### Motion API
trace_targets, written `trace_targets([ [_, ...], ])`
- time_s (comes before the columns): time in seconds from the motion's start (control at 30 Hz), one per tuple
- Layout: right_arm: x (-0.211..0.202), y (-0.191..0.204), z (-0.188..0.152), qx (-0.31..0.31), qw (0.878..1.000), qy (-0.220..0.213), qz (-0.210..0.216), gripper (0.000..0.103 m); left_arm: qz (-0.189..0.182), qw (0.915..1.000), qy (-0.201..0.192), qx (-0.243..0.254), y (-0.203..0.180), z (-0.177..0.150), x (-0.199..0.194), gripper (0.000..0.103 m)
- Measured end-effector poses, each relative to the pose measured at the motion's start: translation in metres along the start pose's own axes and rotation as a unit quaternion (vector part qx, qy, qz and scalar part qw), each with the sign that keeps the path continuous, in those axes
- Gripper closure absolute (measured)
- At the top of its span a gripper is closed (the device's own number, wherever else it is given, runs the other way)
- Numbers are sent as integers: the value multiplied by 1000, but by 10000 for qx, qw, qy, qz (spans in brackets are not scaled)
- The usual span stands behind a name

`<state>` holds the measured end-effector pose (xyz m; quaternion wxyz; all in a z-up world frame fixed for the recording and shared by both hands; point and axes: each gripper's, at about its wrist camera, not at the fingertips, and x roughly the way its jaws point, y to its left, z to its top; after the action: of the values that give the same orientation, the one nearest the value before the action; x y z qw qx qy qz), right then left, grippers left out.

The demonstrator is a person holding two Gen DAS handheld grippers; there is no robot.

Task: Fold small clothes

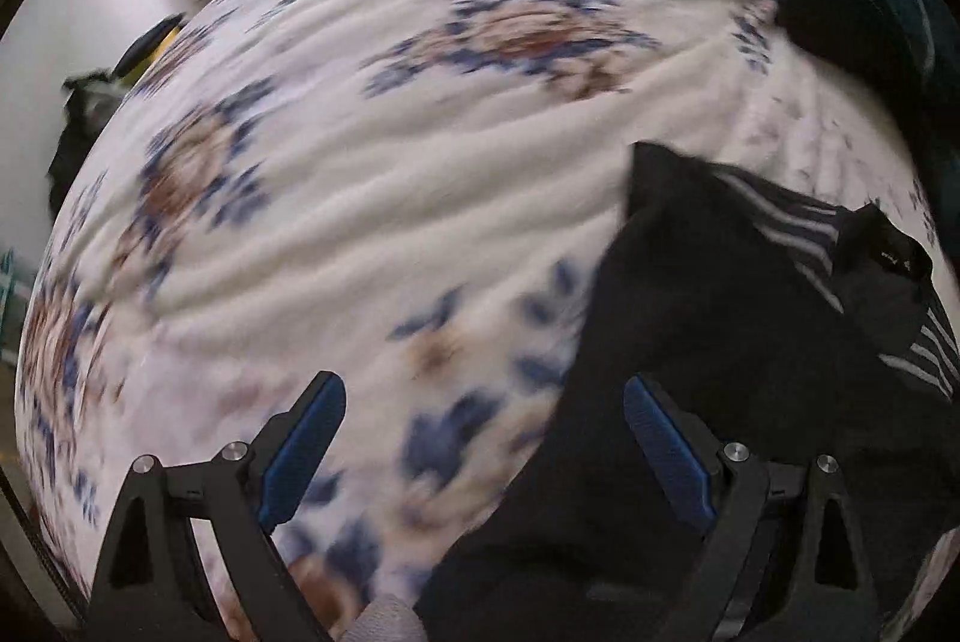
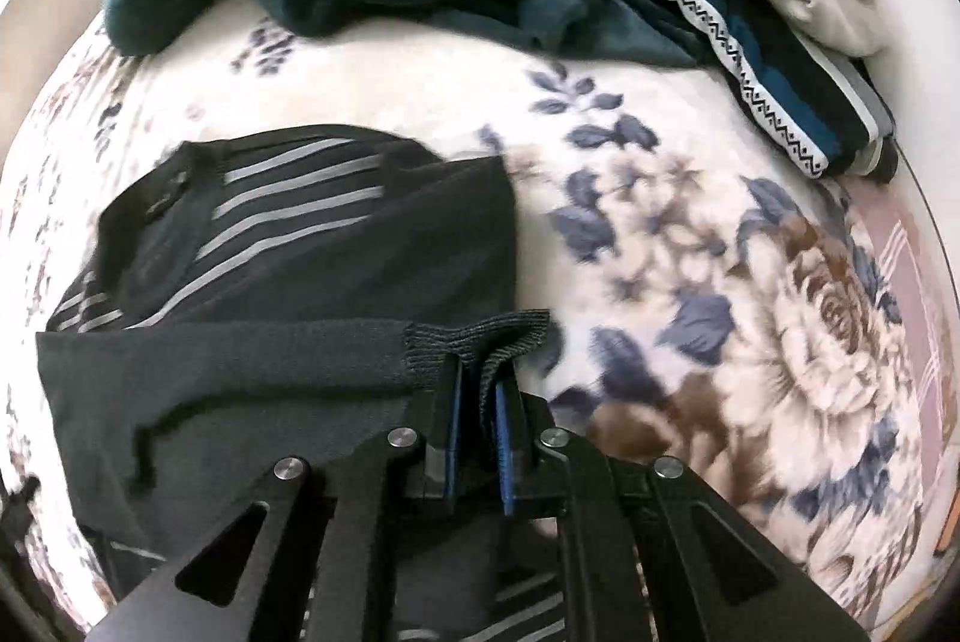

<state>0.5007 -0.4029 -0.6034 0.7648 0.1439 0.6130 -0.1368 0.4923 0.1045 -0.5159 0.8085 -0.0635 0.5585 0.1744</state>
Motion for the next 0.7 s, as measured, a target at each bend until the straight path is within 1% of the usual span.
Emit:
trace_targets([
  [0.07,5,-3,3,-33,10000,63,-1,93,54,9996,3,295,-19,14,14,8],
  [0.13,12,-1,4,-156,9998,154,16,92,205,9981,28,572,-32,23,28,8],
  [0.17,19,-4,5,-214,9992,325,14,87,248,9973,52,689,-37,26,34,8],
  [0.2,22,-6,8,-203,9987,462,-42,75,292,9965,66,777,-40,28,39,8],
  [0.23,19,-12,11,-108,9987,475,-147,70,318,9961,68,826,-41,28,40,8],
  [0.27,11,-18,14,23,9993,341,-157,63,324,9957,68,869,-42,28,42,8],
  [0.33,-9,-26,17,221,9997,23,-39,59,341,9950,78,939,-43,28,46,8],
  [0.37,-16,-27,17,238,9997,-69,38,56,342,9947,85,968,-43,28,48,8],
  [0.4,-20,-25,17,185,9995,-122,225,53,361,9945,91,983,-43,28,50,8],
  [0.43,-18,-20,16,53,9991,-60,413,51,392,9942,103,993,-43,29,53,8],
  [0.47,-11,-14,13,-128,9985,94,533,50,402,9941,118,996,-42,30,57,6],
  [0.5,2,-9,8,-320,9973,377,536,50,413,9941,144,988,-41,32,61,5],
  [0.53,17,-7,2,-438,9964,633,355,50,410,9943,180,963,-40,33,64,4],
  [0.6,46,-11,-15,-576,9914,1168,-151,50,320,9960,262,798,-34,38,71,2],
  [0.63,49,-15,-20,-536,9911,1202,-180,50,290,9964,276,751,-32,39,71,1],
  [0.67,47,-18,-23,-490,9922,1135,-144,50,277,9966,288,719,-30,41,70,2],
  [0.7,41,-19,-24,-526,9928,1055,-197,50,280,9968,318,683,-28,41,68,2],
])
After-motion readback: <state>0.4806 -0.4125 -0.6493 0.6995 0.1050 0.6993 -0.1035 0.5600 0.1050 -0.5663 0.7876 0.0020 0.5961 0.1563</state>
